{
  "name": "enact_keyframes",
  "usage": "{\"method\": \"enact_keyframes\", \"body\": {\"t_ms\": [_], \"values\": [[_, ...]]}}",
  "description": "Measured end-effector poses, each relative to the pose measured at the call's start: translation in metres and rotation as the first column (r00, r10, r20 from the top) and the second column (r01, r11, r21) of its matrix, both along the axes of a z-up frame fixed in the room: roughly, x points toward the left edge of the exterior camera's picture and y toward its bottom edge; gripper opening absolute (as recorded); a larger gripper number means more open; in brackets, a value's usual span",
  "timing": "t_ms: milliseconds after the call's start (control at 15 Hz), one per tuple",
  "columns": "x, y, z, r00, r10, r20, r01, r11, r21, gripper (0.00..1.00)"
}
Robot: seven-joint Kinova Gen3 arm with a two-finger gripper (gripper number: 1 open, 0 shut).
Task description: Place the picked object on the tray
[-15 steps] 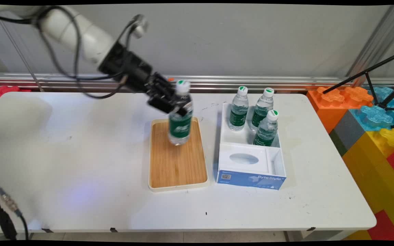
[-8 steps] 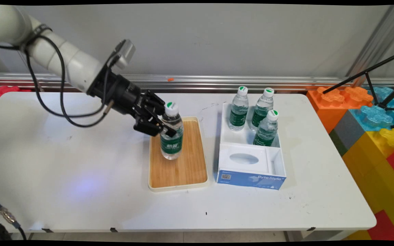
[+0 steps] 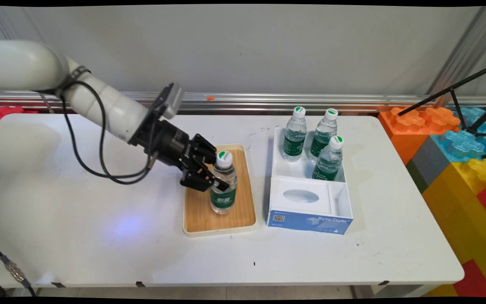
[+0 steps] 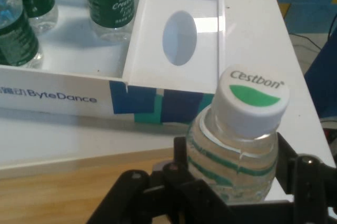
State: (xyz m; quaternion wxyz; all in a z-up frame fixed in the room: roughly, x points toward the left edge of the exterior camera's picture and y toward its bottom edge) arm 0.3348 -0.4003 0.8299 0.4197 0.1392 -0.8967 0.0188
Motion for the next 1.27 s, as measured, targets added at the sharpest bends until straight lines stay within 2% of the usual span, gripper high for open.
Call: {"method": "enact_keyframes", "body": {"t_ms": [467,1067,1133,1267], "values": [[-0.015,-0.010,-0.027,1.000,0.006,-0.017,-0.006,1.000,-0.011,0.00],[-0.022,-0.012,-0.040,1.000,0.002,-0.030,-0.002,1.000,-0.005,0.00],[-0.022,-0.013,-0.041,1.000,0.002,-0.030,-0.002,1.000,-0.006,1.00],[-0.021,-0.013,-0.041,1.000,0.002,-0.028,-0.002,1.000,-0.006,1.00]]}}
